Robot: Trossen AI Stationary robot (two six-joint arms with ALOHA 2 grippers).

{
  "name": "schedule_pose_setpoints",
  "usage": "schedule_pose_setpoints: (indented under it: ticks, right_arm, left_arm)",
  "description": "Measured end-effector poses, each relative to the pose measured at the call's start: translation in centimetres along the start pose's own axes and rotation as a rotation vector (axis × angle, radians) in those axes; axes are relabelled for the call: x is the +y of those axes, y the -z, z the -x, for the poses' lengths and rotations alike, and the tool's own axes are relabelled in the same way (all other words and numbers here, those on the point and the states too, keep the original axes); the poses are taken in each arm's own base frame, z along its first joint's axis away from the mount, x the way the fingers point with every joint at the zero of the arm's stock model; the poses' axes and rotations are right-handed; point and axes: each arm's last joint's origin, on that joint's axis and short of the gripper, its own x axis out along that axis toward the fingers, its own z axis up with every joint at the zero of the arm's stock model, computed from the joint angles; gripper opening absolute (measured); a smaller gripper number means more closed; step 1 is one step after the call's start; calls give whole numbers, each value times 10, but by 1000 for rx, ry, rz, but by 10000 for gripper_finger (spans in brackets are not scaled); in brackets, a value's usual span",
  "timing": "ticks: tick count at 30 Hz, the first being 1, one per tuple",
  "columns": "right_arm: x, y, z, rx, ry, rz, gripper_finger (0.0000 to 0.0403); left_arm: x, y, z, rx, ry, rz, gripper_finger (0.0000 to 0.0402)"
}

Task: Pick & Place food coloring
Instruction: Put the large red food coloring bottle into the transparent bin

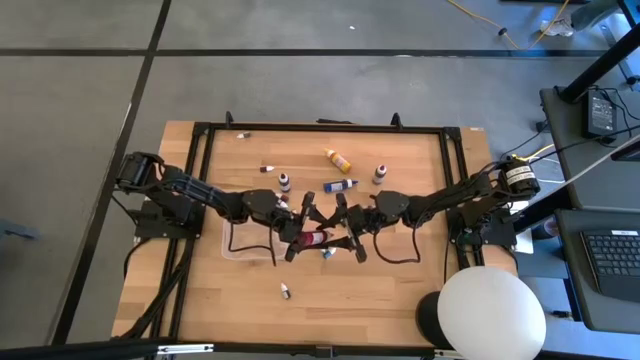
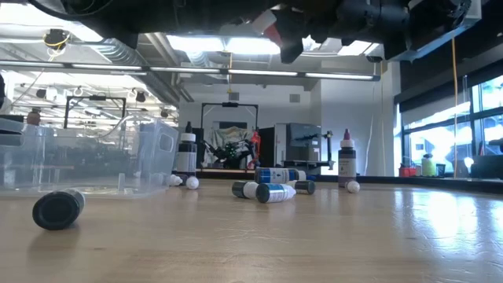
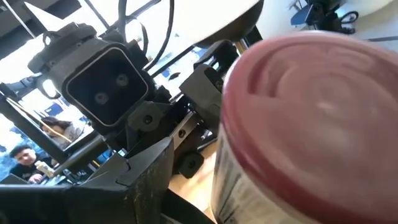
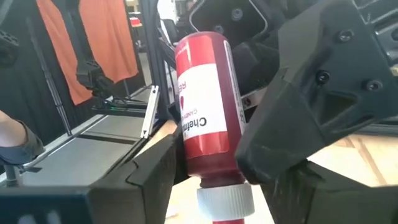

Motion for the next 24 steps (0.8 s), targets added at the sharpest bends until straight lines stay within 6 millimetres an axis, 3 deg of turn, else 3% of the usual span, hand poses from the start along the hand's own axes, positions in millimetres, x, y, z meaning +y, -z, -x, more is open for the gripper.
schedule_pose_setpoints:
  ticks: [7, 16, 24]
  right_arm:
    - [-1, 0, 0, 11, 15, 16, 173]
    - [-1, 1, 0, 22, 24, 28, 181]
    - [-1, 3, 0, 38, 26, 49, 160]
  left_arm:
    - [0, 0, 0, 0, -5, -16, 264]
    - [0, 0, 0, -6, 2, -19, 264]
    - [0, 1, 0, 5, 15, -16, 264]
